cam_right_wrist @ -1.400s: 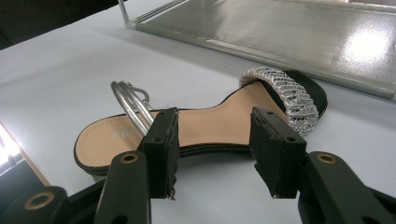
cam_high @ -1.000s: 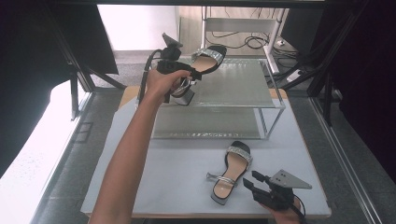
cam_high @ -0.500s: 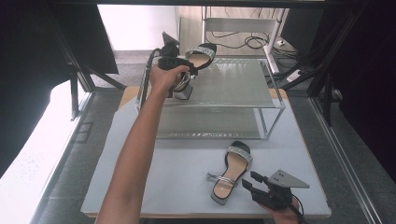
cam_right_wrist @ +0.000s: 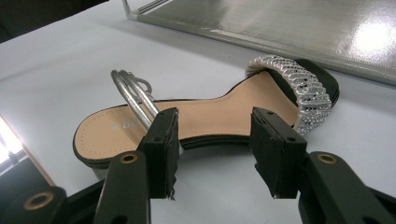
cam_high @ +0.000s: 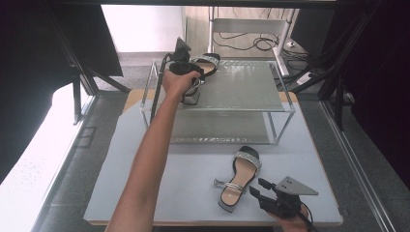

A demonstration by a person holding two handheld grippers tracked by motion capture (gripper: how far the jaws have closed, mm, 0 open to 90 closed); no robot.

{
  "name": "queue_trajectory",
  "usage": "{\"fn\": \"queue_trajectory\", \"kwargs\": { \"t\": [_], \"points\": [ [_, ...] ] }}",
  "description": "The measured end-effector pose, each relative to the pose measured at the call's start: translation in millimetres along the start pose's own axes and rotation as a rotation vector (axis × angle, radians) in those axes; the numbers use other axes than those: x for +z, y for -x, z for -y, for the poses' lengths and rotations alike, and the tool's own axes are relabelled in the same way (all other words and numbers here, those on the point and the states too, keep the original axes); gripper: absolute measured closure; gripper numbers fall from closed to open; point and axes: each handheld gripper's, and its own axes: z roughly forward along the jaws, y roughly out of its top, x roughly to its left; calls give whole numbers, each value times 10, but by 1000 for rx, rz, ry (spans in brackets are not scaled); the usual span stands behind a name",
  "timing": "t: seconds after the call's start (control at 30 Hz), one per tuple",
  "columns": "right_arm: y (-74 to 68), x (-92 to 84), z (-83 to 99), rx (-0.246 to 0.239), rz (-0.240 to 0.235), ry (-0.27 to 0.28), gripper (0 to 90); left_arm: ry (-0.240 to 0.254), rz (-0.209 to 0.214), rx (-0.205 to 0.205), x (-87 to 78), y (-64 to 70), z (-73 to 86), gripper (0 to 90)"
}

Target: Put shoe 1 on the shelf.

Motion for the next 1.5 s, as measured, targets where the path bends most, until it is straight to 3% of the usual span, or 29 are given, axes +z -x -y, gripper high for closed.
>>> {"fn": "queue_trajectory", "kwargs": {
  "t": [0.17,0.27,0.33,0.57,0.6,0.63,0.67,0.73,0.87,0.97,1.0,1.03,1.07,1.2,1.43,1.47,1.5],
  "points": [
    [-6,4,4,0,1,-4,515,-4,-33,-20,30,13,-7,429],
    [-5,4,5,0,3,-6,512,-7,-89,-30,75,34,-6,420],
    [-7,6,8,-9,10,-5,512,-7,-92,-31,85,38,-5,408],
    [-36,8,7,-25,15,-7,511,-4,-35,-28,58,32,-5,276],
    [-35,9,8,-28,17,-9,511,18,-17,-14,26,36,0,249],
    [-35,9,8,-28,17,-9,511,18,-17,-14,26,36,0,229],
    [-39,7,8,-27,23,-3,513,25,15,-11,-13,34,-5,194],
    [-46,1,3,-30,23,1,513,29,36,1,-46,22,-2,171],
    [-42,-6,1,-35,28,1,513,76,55,25,-126,20,15,161],
    [-34,-6,3,-34,31,2,512,112,89,52,-232,7,29,170],
    [-31,-10,3,-34,32,4,513,116,127,76,-302,-2,45,175],
    [-31,-10,3,-34,32,4,513,116,127,76,-302,-2,45,186],
    [-31,-14,1,-36,32,6,513,128,134,112,-373,12,76,192],
    [-35,-23,-4,-38,32,7,513,153,167,166,-543,48,181,221],
    [-51,-36,-22,-37,33,9,512,135,223,293,-835,99,474,266],
    [-54,-38,-22,-39,34,9,512,135,223,293,-835,99,474,269],
    [-58,-39,-23,-39,34,10,512,131,230,328,-914,118,581,270]
  ]
}}
